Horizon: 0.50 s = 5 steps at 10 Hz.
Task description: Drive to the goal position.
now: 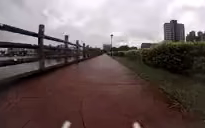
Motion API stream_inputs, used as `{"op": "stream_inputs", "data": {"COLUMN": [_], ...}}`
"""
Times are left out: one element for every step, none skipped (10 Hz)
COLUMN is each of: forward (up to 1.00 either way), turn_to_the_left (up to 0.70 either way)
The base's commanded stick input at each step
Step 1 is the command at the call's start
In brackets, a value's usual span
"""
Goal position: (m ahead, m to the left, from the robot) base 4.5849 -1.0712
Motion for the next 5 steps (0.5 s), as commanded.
{"op": "stream_inputs", "data": {"forward": [0.50,0.50,0.50,0.50,0.50], "turn_to_the_left": [0.00,0.00,0.00,0.00,0.00]}}
